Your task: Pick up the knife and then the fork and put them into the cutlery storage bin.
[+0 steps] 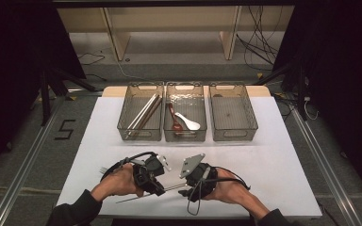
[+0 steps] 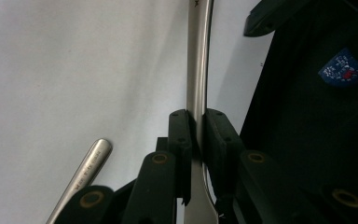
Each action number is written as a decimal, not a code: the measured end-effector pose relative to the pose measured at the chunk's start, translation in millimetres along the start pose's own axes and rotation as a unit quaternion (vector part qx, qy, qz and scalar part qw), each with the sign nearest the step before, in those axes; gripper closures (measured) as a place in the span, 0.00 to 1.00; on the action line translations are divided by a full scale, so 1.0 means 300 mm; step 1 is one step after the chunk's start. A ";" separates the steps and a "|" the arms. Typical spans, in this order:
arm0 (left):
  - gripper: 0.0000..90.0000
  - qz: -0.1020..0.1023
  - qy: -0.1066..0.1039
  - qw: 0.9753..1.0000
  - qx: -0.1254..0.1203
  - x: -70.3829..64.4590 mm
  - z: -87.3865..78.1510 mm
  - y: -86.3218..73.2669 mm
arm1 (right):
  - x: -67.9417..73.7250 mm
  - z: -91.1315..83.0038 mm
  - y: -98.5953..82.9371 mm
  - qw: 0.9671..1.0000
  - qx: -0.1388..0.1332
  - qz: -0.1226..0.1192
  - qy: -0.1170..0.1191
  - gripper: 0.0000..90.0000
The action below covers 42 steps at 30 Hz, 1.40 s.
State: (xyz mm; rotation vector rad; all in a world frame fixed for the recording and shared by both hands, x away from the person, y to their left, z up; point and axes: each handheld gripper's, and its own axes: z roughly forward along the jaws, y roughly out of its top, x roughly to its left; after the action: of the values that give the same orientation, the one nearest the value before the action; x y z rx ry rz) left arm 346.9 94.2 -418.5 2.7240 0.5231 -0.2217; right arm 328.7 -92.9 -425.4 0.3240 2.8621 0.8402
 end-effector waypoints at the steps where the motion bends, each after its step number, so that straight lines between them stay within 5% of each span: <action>1: 0.90 0.001 -0.003 1.000 -0.001 -0.002 0.000 0.002 | 0.003 0.003 0.001 1.000 0.002 -0.004 -0.001 0.46; 18: 0.90 0.009 -0.025 1.000 0.000 -0.023 0.004 0.022 | 0.046 0.033 0.004 0.998 0.022 -0.063 -0.001 0.74; 21: 0.90 0.011 -0.026 1.000 0.007 -0.023 0.008 0.022 | 0.050 0.039 0.004 0.996 0.030 -0.087 0.000 0.79; 22: 0.90 -0.007 -0.028 1.000 -0.008 -0.030 0.016 0.021 | 0.051 0.042 0.004 0.995 0.026 -0.100 0.002 0.82; 26: 0.90 0.003 -0.037 0.999 0.000 -0.026 0.016 0.020 | 0.057 0.046 0.002 0.990 0.028 -0.137 0.007 0.87; 34: 0.87 0.023 -0.033 0.999 0.004 -0.011 0.006 0.015 | 0.073 0.035 -0.004 0.987 0.033 -0.153 0.019 0.94; 42: 0.77 0.002 -0.017 0.999 -0.038 0.008 -0.034 0.004 | 0.053 0.017 -0.013 0.989 0.029 -0.142 0.009 0.94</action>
State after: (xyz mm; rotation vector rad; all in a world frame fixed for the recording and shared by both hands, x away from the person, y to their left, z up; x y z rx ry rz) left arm 350.4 97.9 -409.1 2.6432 0.5061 -0.2405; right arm 313.6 -89.6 -433.0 -0.0859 2.8569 0.7093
